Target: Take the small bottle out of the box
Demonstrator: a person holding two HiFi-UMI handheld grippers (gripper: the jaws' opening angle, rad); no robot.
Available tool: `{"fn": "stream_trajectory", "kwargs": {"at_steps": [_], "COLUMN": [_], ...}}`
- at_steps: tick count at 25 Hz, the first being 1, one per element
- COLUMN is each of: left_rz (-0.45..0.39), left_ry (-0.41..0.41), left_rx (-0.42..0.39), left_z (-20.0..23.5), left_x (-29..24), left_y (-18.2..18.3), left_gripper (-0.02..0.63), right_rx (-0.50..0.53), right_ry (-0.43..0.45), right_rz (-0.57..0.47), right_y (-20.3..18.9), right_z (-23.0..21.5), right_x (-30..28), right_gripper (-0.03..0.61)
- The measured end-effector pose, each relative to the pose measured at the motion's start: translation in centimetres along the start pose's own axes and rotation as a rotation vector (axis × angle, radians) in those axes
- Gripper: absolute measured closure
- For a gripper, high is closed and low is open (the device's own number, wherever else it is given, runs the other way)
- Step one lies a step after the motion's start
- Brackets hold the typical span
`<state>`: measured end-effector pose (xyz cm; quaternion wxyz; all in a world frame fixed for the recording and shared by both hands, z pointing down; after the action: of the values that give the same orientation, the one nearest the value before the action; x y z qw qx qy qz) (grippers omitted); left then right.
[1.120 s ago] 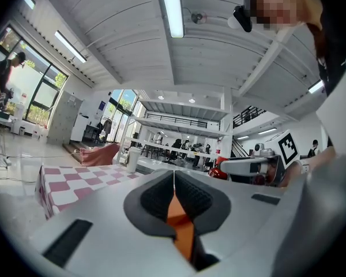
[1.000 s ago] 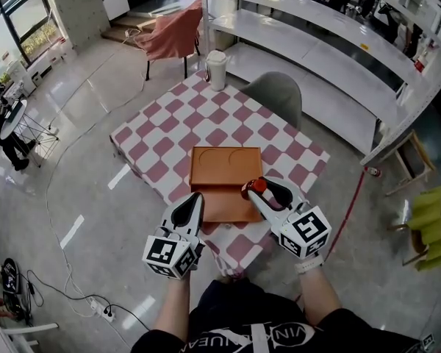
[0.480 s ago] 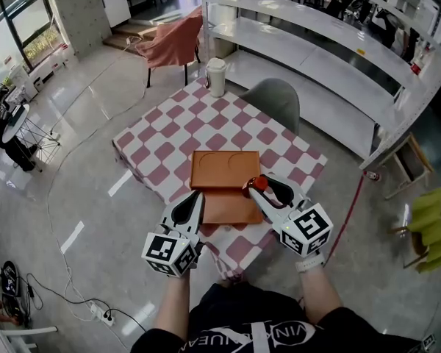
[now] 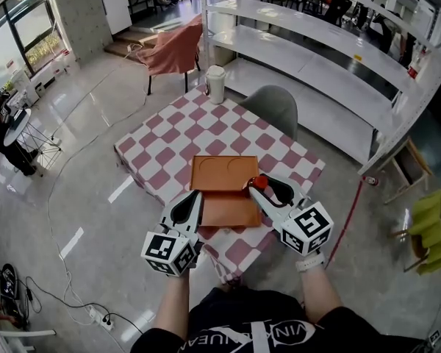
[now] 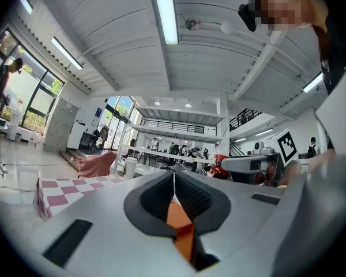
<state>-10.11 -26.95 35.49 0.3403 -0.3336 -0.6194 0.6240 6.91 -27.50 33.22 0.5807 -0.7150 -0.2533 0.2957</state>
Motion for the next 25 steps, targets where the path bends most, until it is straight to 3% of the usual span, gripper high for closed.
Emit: {"fn": "stream_trajectory", "kwargs": {"at_steps": [25], "left_rz": [-0.069], "left_ry": [0.012], "left_rx": [-0.066], "left_z": [0.9], "left_x": [1.2], "left_y": [2.6], "left_gripper": [0.597], "right_rx": [0.041], "right_ry": [0.014], "right_rz": [-0.075], "right_y": [3.0], "right_z": [2.0], "right_x": [0.2], "right_gripper": [0.434]}}
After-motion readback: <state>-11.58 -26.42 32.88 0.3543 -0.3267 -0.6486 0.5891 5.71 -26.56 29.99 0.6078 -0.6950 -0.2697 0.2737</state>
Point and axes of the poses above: the fingertips, and each gripper's own axes: x backward along the fingers, z to its left, y out of its top, the point moved 3 cm from there along x, backward along the fingers, and after that the axes turned 11 degrees about -x, right-handed, at the moved point
